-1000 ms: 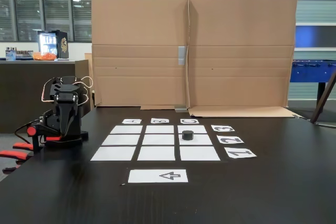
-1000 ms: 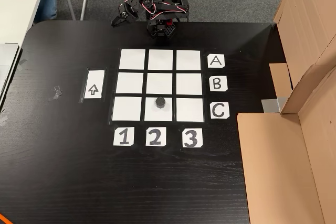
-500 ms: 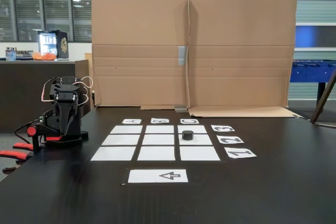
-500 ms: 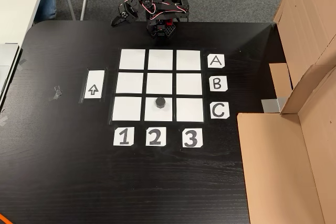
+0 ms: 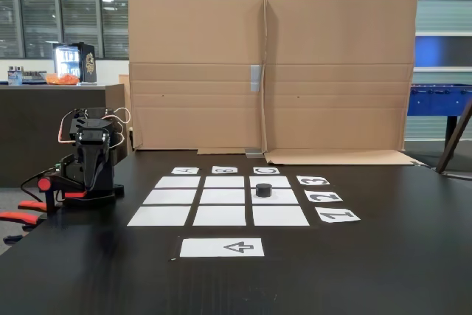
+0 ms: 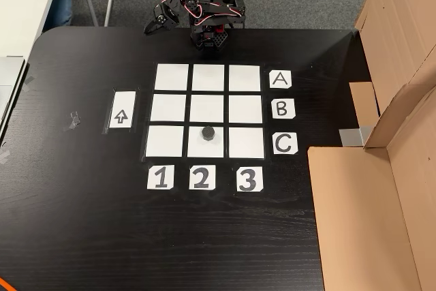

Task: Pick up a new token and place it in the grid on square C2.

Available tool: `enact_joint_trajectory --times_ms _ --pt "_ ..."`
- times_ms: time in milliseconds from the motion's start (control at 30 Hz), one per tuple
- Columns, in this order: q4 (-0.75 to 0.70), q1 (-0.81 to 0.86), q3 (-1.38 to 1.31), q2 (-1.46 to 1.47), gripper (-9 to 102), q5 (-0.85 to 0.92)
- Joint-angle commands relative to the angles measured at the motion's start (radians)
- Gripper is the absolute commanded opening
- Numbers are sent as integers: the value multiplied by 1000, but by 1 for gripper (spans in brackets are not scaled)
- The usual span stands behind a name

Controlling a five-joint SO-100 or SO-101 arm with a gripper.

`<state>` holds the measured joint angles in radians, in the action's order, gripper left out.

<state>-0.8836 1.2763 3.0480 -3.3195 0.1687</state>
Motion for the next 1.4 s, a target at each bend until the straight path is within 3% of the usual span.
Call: enact_joint_trajectory --times_ms 0,1367 --pt "14 8 -3 -6 -1 -3" --pt "9 20 -3 -6 -1 -11"
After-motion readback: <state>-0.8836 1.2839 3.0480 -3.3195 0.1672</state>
